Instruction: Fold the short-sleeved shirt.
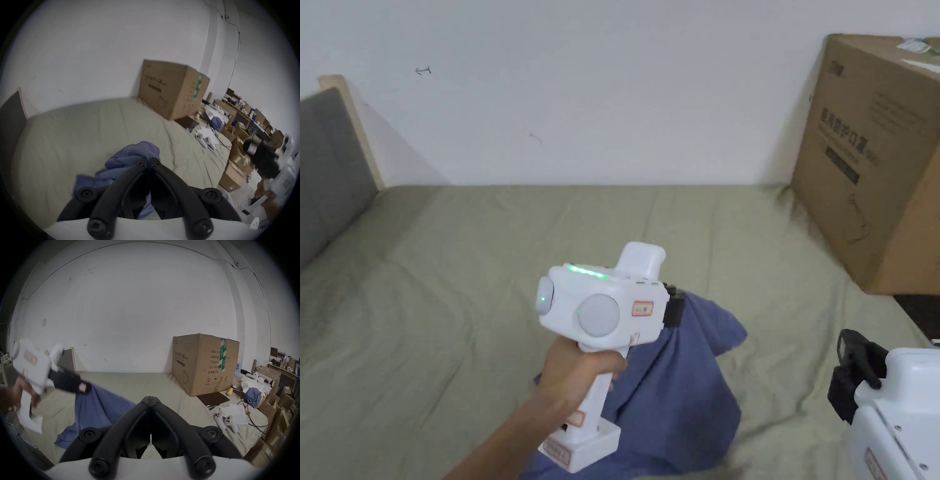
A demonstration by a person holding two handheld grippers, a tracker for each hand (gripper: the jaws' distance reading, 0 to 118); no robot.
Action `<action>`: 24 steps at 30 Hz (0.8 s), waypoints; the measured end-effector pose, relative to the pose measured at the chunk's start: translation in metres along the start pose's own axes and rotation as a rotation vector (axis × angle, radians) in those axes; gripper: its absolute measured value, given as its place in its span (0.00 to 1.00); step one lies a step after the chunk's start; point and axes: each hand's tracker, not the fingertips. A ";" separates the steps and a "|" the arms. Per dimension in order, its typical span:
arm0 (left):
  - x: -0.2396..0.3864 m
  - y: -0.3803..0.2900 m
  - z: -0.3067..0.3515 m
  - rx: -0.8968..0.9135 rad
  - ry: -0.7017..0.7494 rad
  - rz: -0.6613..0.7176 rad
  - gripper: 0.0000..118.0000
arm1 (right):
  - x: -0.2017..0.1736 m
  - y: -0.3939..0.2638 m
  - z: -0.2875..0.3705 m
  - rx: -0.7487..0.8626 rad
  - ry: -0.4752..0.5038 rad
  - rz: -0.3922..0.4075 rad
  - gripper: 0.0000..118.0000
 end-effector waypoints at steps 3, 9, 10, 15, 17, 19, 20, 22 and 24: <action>0.000 -0.039 -0.034 -0.092 -0.031 0.005 0.02 | 0.007 -0.007 -0.002 -0.015 -0.011 -0.005 0.00; -0.007 -0.115 -0.095 -0.334 0.050 -0.014 0.02 | 0.006 -0.017 -0.005 -0.050 -0.011 -0.011 0.00; -0.008 -0.125 -0.103 -0.373 0.068 -0.017 0.02 | 0.006 -0.018 -0.006 -0.056 -0.009 -0.010 0.00; -0.011 -0.146 -0.115 -0.421 0.122 0.003 0.02 | 0.007 -0.023 -0.006 -0.079 -0.007 -0.007 0.00; -0.009 -0.139 -0.103 -0.371 0.124 0.039 0.05 | 0.006 -0.024 -0.006 -0.084 -0.007 -0.003 0.00; -0.007 -0.128 -0.088 -0.310 0.090 0.085 0.48 | 0.003 -0.020 -0.003 -0.083 -0.006 -0.001 0.00; -0.005 -0.123 -0.081 -0.281 0.109 0.092 0.71 | 0.003 -0.019 -0.003 -0.080 -0.007 -0.003 0.00; -0.004 -0.108 -0.054 -0.166 0.134 0.115 0.92 | 0.003 -0.015 -0.002 -0.072 -0.004 -0.010 0.00; -0.005 -0.091 -0.027 -0.051 0.121 0.134 0.92 | 0.000 -0.009 0.000 -0.057 -0.006 -0.012 0.00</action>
